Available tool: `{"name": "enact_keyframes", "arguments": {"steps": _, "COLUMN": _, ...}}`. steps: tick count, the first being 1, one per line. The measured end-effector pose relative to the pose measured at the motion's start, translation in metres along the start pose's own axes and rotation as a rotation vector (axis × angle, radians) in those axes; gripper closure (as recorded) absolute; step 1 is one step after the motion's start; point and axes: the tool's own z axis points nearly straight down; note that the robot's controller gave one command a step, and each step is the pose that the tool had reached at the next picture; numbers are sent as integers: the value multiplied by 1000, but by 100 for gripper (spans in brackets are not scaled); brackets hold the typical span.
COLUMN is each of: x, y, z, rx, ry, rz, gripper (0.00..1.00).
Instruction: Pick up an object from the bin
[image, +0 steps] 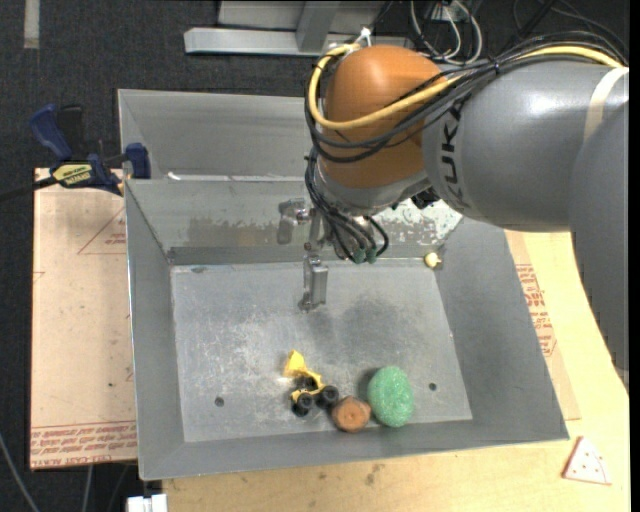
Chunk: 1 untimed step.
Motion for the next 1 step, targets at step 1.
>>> {"name": "enact_keyframes", "arguments": {"steps": 1, "x": 39, "y": -6, "z": 27, "rx": 2, "ry": 18, "rz": 43, "gripper": 0}}
